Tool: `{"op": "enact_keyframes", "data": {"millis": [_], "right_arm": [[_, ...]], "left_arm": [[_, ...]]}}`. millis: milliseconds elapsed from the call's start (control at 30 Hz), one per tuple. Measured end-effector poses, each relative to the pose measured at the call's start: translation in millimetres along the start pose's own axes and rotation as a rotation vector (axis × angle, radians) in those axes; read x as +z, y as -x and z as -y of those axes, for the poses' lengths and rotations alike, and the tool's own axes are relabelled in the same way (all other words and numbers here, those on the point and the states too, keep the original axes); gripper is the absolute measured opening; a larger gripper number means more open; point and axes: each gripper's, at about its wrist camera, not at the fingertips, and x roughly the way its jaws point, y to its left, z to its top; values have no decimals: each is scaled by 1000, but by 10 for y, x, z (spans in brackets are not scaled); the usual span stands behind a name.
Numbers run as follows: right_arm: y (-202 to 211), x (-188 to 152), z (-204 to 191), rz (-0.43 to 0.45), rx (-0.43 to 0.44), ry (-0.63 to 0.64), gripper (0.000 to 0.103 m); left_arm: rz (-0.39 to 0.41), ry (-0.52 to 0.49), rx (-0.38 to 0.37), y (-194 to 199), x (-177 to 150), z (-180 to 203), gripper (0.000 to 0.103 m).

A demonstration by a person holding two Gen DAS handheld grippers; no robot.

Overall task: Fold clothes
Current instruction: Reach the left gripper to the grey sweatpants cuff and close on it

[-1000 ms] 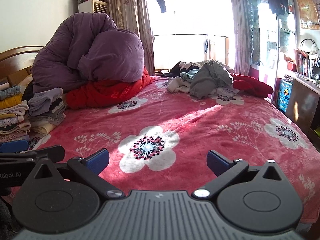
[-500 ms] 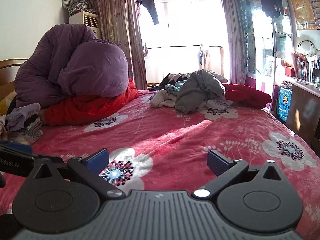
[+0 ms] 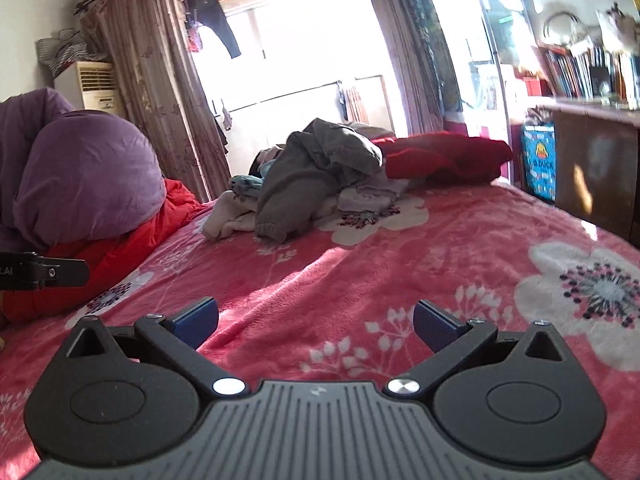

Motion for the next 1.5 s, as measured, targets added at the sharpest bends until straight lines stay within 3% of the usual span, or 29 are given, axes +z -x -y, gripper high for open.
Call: {"op": "enact_keyframes", "data": {"millis": [167, 300, 400, 467, 600, 800, 867, 900, 933, 1167, 1267, 1300, 1333, 1367, 1433, 1500], "right_arm": [[-252, -35, 311, 55, 12, -50, 103], [-468, -198, 612, 94, -83, -89, 103], [-649, -359, 905, 74, -120, -238, 103], [-709, -429, 1056, 82, -100, -330, 103], [-796, -473, 947, 91, -120, -259, 103], [-783, -502, 981, 117, -79, -286, 103], [-785, -500, 977, 119, -80, -285, 103], [-789, -496, 974, 118, -82, -284, 103], [-793, -493, 972, 118, -84, -282, 103], [-846, -440, 908, 81, -123, -246, 103], [-854, -404, 866, 55, -142, -226, 103], [-851, -411, 868, 59, -138, -227, 103], [-847, -417, 869, 64, -135, -228, 103], [-843, -424, 871, 68, -131, -229, 103], [-836, -437, 875, 76, -124, -230, 103], [-828, -450, 879, 84, -117, -232, 103]], "left_arm": [[14, 14, -4, -795, 171, 253, 101], [36, -14, -12, -1426, 276, 444, 99], [19, -23, 3, -1863, 336, 595, 98], [9, -33, 5, -2140, 359, 683, 90], [17, -59, 23, -2528, 409, 817, 81], [-3, -77, 67, -3012, 534, 849, 49], [-41, -81, 89, -3141, 564, 820, 16], [-53, -71, 103, -3152, 579, 793, 15], [-46, -62, 104, -3111, 593, 769, 0], [-3, -182, 82, -2464, 595, 594, 0], [-47, -223, 20, -2318, 594, 533, 1], [-54, -218, 11, -2304, 604, 522, 6], [-43, -219, 24, -2296, 618, 530, 39], [-19, -220, 32, -2277, 621, 548, 85], [64, -245, 20, -2250, 603, 624, 90], [61, -271, 22, -2353, 607, 723, 90]]}}
